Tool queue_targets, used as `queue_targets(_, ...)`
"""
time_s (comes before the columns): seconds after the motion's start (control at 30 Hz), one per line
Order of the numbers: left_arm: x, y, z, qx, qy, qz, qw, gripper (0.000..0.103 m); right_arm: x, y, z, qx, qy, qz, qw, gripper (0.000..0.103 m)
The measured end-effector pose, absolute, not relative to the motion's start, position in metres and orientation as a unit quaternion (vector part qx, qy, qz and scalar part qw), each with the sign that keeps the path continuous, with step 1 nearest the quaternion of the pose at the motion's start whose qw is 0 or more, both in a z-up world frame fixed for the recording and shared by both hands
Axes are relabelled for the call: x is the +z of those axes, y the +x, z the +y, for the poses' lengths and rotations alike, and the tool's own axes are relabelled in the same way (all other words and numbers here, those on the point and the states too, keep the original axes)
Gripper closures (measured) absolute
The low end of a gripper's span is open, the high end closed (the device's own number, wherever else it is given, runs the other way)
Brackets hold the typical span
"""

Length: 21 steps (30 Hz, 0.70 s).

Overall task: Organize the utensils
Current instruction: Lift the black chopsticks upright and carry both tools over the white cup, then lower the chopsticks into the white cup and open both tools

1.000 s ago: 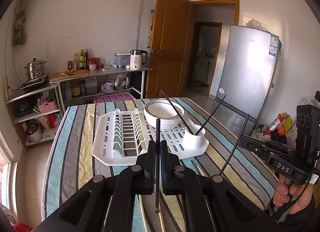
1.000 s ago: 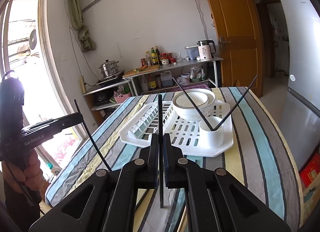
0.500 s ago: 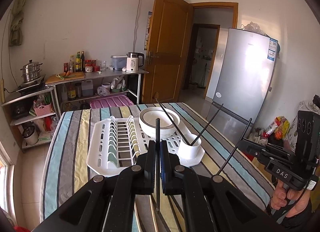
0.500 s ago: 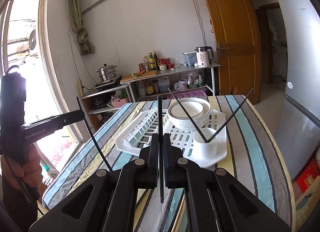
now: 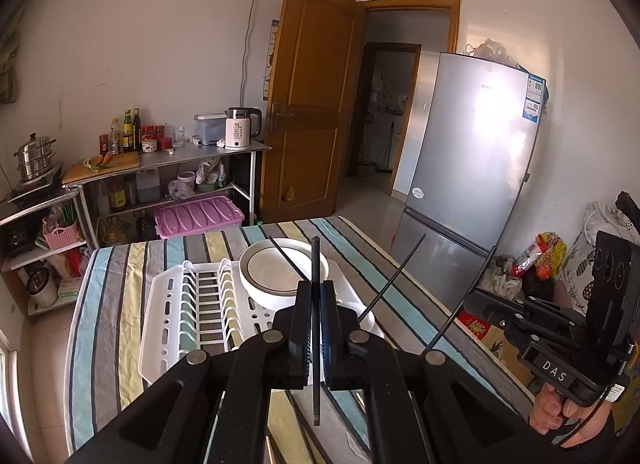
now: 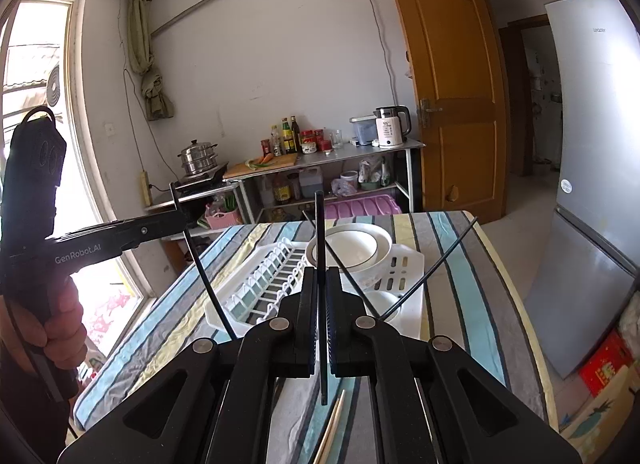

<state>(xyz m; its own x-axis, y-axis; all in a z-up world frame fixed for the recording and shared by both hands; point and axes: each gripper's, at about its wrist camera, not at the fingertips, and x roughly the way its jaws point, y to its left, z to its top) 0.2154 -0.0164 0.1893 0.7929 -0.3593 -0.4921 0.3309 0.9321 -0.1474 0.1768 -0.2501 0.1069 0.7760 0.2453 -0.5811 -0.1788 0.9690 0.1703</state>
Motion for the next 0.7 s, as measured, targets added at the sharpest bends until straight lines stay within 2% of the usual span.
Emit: queue_targets(0.7, 0.215, 0.32, -0.069, -0.209, -0.037, 0.265, 0.941, 0.099, 0.128, 0.246, -0.285, 0.083, 0.057, 0.286, 0.953, 0.099)
